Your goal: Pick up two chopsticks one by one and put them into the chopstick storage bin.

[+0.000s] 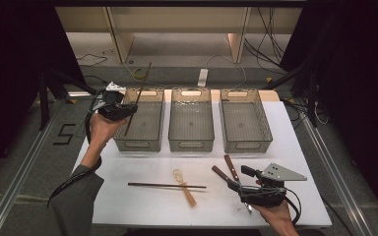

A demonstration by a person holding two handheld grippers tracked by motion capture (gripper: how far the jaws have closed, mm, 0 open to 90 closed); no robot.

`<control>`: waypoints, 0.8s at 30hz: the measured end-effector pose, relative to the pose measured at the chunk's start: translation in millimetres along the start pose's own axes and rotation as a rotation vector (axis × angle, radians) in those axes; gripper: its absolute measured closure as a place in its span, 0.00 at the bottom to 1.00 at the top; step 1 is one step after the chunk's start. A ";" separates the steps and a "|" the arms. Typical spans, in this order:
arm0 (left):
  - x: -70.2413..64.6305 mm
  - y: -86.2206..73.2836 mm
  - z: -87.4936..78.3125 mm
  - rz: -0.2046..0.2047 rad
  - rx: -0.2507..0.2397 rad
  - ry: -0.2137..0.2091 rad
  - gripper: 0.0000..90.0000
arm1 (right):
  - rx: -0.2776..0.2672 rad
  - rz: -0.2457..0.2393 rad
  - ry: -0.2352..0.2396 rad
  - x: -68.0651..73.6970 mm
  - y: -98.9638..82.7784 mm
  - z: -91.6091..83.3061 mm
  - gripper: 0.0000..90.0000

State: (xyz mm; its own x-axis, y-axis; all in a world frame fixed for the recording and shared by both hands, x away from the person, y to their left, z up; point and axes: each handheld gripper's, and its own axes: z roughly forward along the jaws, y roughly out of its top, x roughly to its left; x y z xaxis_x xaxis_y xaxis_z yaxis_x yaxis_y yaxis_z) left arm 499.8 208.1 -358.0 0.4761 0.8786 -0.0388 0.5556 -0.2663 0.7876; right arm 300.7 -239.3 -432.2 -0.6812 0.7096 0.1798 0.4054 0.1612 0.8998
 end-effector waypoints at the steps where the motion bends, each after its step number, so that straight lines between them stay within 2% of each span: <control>1: 0.9 -0.4 0.5 -0.002 0.000 0.001 0.93 | 0.000 0.000 0.000 0.0 0.0 0.0 0.32; 5: 1.4 -3.5 4.9 0.011 0.009 0.016 0.93 | 0.001 -0.002 0.001 0.1 0.0 -0.2 0.32; 8: 5.8 -6.9 8.6 -0.008 0.012 0.021 0.93 | -0.001 0.000 0.002 0.2 0.2 -0.3 0.32; 10: 8.5 -9.7 10.9 -0.002 0.006 0.027 0.93 | 0.001 -0.002 0.003 0.3 0.0 -0.4 0.32; 15: 15.9 -16.8 18.8 -0.024 0.022 0.035 0.93 | 0.004 -0.006 0.008 0.8 -0.1 0.2 0.32; 24: 18.2 -24.0 24.3 -0.038 0.031 0.037 0.93 | 0.004 -0.005 0.011 1.0 0.1 0.3 0.32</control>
State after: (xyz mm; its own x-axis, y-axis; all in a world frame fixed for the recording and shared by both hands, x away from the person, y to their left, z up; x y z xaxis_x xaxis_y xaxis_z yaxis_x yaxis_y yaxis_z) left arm 511.7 220.8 -392.6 0.4287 0.9023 -0.0454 0.5940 -0.2436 0.7667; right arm 300.2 -238.4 -432.0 -0.6895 0.7015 0.1799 0.4044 0.1669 0.8992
